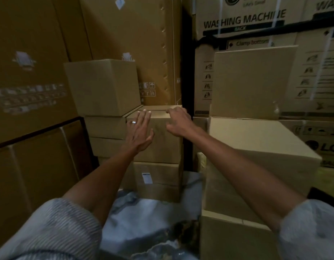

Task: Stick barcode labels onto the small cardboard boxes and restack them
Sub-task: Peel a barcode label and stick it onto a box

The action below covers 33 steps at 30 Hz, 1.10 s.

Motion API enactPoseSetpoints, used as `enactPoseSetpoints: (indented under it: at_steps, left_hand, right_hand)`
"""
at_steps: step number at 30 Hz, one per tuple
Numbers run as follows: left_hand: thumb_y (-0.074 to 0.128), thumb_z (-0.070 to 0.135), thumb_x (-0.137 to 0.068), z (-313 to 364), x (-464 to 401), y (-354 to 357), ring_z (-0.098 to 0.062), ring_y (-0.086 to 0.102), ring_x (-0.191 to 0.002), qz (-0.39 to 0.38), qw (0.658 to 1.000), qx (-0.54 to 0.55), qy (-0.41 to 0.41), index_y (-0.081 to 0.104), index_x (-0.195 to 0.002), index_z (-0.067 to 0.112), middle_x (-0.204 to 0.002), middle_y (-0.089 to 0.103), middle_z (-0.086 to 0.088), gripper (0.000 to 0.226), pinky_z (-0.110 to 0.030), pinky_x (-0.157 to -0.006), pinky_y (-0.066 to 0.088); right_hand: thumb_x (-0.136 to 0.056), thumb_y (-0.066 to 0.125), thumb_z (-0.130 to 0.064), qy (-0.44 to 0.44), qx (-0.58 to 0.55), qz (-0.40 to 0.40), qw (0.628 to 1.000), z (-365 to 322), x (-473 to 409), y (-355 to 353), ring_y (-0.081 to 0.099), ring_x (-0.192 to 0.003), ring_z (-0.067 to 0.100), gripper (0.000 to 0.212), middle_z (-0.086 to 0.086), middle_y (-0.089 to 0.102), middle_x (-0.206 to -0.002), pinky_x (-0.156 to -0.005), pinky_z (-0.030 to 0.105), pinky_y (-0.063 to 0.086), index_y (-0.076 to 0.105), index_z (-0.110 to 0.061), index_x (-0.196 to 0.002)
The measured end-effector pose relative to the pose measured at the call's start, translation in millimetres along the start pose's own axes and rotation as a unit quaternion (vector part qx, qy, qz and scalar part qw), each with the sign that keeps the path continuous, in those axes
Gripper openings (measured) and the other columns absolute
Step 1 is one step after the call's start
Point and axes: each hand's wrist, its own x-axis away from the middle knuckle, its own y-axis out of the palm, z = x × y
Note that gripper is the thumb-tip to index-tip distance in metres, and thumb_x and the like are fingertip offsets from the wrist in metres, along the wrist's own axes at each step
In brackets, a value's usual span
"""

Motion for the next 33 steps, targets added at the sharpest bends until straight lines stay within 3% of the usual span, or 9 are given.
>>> enactPoseSetpoints:
  at_steps: [5,8,11,15,20,23,27,29,33]
  left_hand:
    - [0.054,0.041,-0.097,-50,-16,17,-0.031,0.016,-0.155,-0.037,0.999,-0.02,0.009,0.016,-0.162,0.017,-0.17,0.015,-0.009,0.079,-0.057,-0.118,0.022]
    - [0.058,0.038,-0.094,-75,-27,23,-0.031,0.021,-0.154,-0.039,0.997,-0.021,0.064,0.023,-0.161,0.016,-0.168,0.021,-0.009,0.078,-0.055,-0.117,0.029]
    - [0.062,0.035,-0.09,-91,-42,29,-0.031,0.021,-0.154,-0.036,0.996,0.003,0.085,0.025,-0.16,0.016,-0.168,0.023,-0.01,0.082,-0.052,-0.116,0.029]
    - [0.061,0.032,-0.09,-106,-60,44,-0.029,0.016,-0.156,-0.049,0.995,0.05,0.078,0.022,-0.161,0.018,-0.168,0.021,-0.008,0.082,-0.052,-0.121,0.026]
    - [0.037,0.044,-0.089,-112,-77,53,-0.028,0.017,-0.155,-0.03,0.991,0.091,0.091,0.026,-0.161,0.02,-0.168,0.022,-0.006,0.077,-0.049,-0.123,0.022]
    - [0.032,0.045,-0.09,-113,-88,48,-0.026,0.017,-0.156,-0.015,0.988,0.123,0.091,0.027,-0.161,0.022,-0.169,0.021,-0.005,0.075,-0.049,-0.123,0.022]
    - [0.027,0.049,-0.091,-105,-97,43,-0.026,0.015,-0.156,-0.017,0.989,0.137,0.061,0.03,-0.16,0.024,-0.169,0.02,-0.005,0.073,-0.046,-0.124,0.014]
    - [0.03,0.05,-0.096,-102,-95,44,-0.027,0.012,-0.156,-0.027,0.99,0.132,0.033,0.03,-0.16,0.026,-0.17,0.018,-0.006,0.068,-0.05,-0.125,0.012]
    - [0.037,0.051,-0.103,-101,-78,50,-0.029,0.002,-0.157,-0.067,0.992,0.109,0.0,0.021,-0.162,0.03,-0.172,0.005,-0.007,0.064,-0.05,-0.126,0.005]
  right_hand:
    - [-0.092,0.064,-0.022,0.059,-0.012,-0.013,0.998,-17,-30,43,0.027,-0.146,0.035,0.062,0.014,0.037,-0.153,-0.119,0.053,0.03,0.042,-0.015,-0.15]
    - [-0.09,0.065,-0.025,0.095,-0.004,-0.004,0.995,-15,-50,72,0.03,-0.142,0.037,0.063,0.016,0.038,-0.149,-0.116,0.054,0.033,0.042,-0.015,-0.148]
    - [-0.087,0.068,-0.028,0.107,0.054,0.007,0.993,-17,-67,97,0.02,-0.145,0.038,0.075,0.017,0.027,-0.156,-0.121,0.054,0.021,0.033,-0.015,-0.153]
    - [-0.085,0.075,-0.038,0.102,0.121,-0.025,0.987,-21,-85,123,-0.002,-0.155,0.037,0.101,0.013,0.002,-0.168,-0.124,0.059,0.0,0.01,-0.019,-0.161]
    - [-0.078,0.076,-0.059,0.112,0.205,0.0,0.972,-15,-83,145,-0.002,-0.155,0.033,0.12,0.009,0.003,-0.167,-0.118,0.065,-0.009,-0.004,-0.025,-0.161]
    - [-0.086,0.062,-0.06,0.109,0.214,0.051,0.97,-24,-71,150,0.014,-0.153,0.033,0.097,0.012,0.019,-0.163,-0.117,0.064,-0.01,0.011,-0.025,-0.16]
    - [-0.094,0.04,-0.05,0.094,0.223,0.187,0.952,-36,-59,151,0.048,-0.122,0.03,0.051,0.01,0.052,-0.128,-0.116,0.06,0.017,0.048,-0.023,-0.136]
    - [-0.096,0.037,-0.05,0.095,0.214,0.223,0.946,-39,-58,150,0.051,-0.111,0.026,0.043,0.007,0.055,-0.117,-0.111,0.056,0.026,0.055,-0.022,-0.123]
    - [-0.097,0.038,-0.051,0.103,0.2,0.226,0.948,-45,-62,136,0.053,-0.106,0.022,0.041,0.004,0.061,-0.11,-0.108,0.053,0.027,0.062,-0.02,-0.11]
